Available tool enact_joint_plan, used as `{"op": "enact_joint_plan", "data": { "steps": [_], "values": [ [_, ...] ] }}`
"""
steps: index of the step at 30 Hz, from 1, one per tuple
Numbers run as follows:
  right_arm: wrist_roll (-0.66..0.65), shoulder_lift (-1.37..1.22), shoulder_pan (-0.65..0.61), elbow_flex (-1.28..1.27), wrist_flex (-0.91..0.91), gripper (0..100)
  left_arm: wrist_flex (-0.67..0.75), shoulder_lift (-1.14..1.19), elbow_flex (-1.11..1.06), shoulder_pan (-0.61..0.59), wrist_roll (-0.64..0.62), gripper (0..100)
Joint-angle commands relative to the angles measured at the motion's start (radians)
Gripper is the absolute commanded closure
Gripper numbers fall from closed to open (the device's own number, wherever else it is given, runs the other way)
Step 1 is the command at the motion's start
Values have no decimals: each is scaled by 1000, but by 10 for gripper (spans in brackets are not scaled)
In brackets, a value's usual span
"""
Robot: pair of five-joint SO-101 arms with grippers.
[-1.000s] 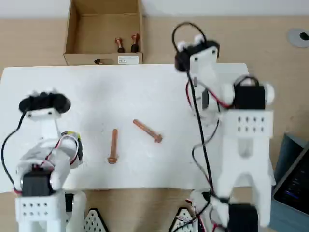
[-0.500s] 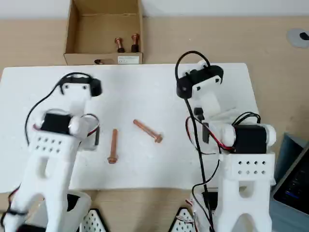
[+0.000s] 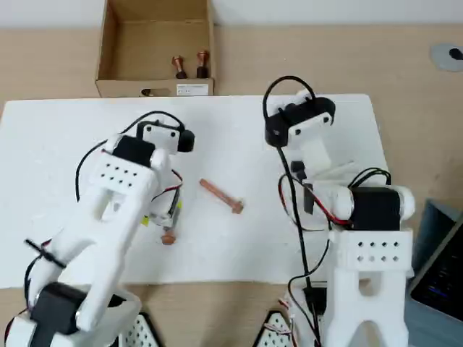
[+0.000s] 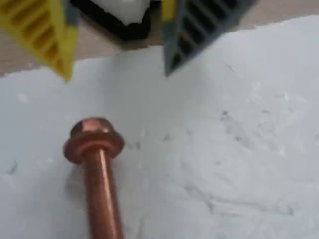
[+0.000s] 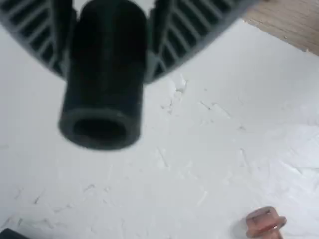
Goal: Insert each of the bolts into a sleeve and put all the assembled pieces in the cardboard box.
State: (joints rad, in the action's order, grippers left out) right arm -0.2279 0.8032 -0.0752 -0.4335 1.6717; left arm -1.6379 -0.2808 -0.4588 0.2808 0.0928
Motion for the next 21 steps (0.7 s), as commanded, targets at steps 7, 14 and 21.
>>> {"op": "enact_joint_plan", "data": {
  "steps": [7, 14, 21],
  "values": [
    [6, 25, 15, 1, -20, 988, 78, 117, 46, 12, 5, 864],
    [6, 25, 15, 1, -20, 988, 144, 191, 46, 12, 5, 864],
    [6, 25, 15, -1, -20, 988, 203, 252, 46, 17, 5, 864]
  ]
}}
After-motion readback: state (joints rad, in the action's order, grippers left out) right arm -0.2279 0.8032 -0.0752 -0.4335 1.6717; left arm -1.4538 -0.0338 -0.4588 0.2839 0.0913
